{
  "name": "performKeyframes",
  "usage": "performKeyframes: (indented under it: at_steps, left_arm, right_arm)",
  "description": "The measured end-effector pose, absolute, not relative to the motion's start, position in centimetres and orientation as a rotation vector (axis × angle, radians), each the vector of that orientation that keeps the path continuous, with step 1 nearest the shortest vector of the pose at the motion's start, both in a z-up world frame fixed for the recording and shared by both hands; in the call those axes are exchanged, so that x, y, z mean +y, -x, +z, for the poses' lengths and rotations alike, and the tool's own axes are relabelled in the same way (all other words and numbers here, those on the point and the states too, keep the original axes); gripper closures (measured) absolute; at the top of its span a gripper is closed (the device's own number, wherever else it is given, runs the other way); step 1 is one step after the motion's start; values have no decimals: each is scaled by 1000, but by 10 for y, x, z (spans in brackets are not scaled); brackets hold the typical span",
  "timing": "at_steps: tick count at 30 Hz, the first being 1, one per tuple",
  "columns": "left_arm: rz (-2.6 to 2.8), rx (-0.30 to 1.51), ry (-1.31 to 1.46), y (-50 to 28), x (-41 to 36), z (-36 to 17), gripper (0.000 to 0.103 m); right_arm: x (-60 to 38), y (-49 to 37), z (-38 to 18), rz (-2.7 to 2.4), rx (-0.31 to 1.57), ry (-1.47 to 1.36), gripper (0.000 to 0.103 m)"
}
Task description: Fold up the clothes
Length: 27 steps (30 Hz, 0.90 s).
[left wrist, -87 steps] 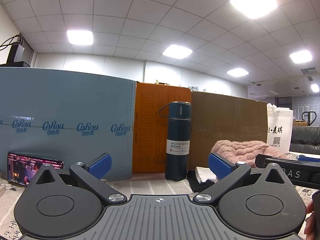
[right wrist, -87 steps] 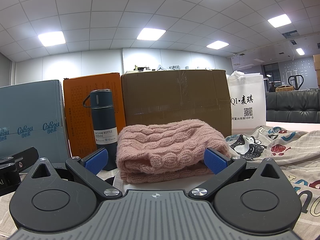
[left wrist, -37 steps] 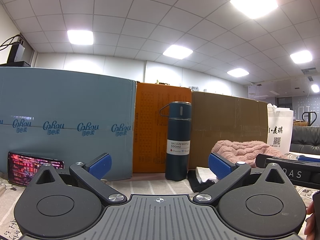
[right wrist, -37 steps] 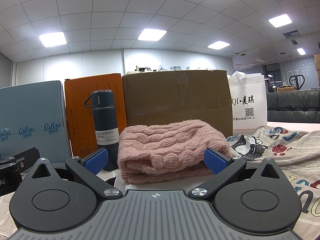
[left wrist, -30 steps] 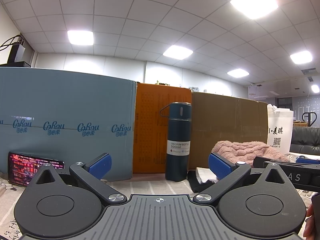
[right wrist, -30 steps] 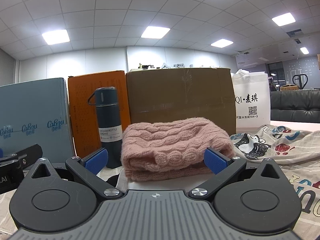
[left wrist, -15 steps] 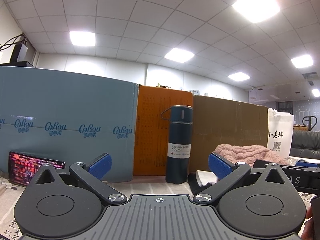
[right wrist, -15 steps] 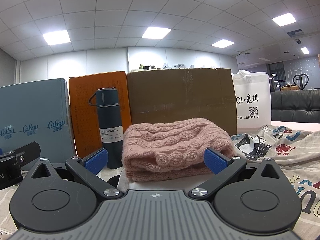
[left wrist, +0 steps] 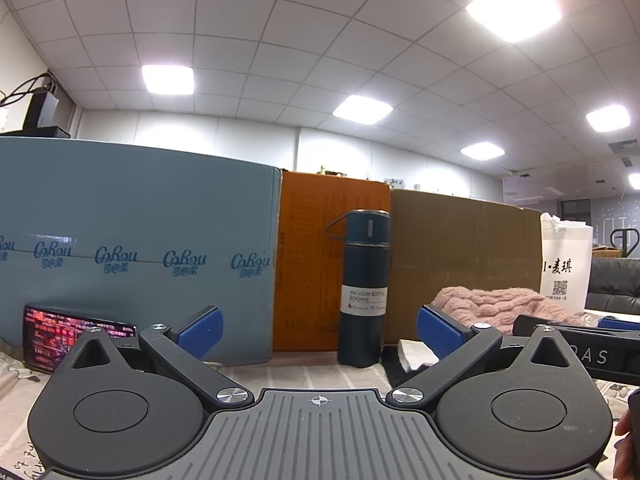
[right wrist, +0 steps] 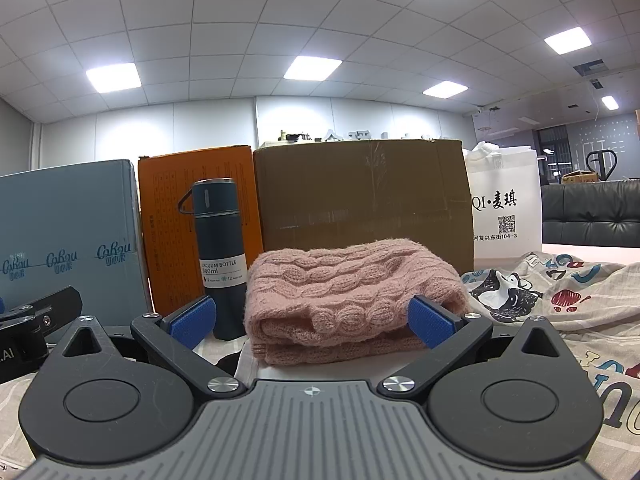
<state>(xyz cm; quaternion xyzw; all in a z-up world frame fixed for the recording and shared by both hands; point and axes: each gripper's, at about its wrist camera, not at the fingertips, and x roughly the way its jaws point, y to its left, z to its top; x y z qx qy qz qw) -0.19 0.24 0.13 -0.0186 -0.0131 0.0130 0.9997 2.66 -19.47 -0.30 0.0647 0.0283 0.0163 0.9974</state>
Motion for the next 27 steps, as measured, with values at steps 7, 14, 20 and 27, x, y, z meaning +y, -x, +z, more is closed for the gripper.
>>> performKeyframes:
  at_steps: [7, 14, 20, 27]
  left_arm:
    - [28, -47, 32, 6, 1, 2, 0]
    - [18, -167, 18, 27, -2, 5, 0]
    - [97, -250, 0, 53, -6, 18, 0]
    - [165, -315, -17, 98, 6, 35, 0]
  right_arm:
    - [-199, -22, -2, 47, 29, -155, 0]
    - [-201, -13, -1, 71, -28, -173, 0]
    - [-203, -2, 5, 83, -104, -193, 0]
    - [-195, 24, 22, 153, -124, -216, 0]
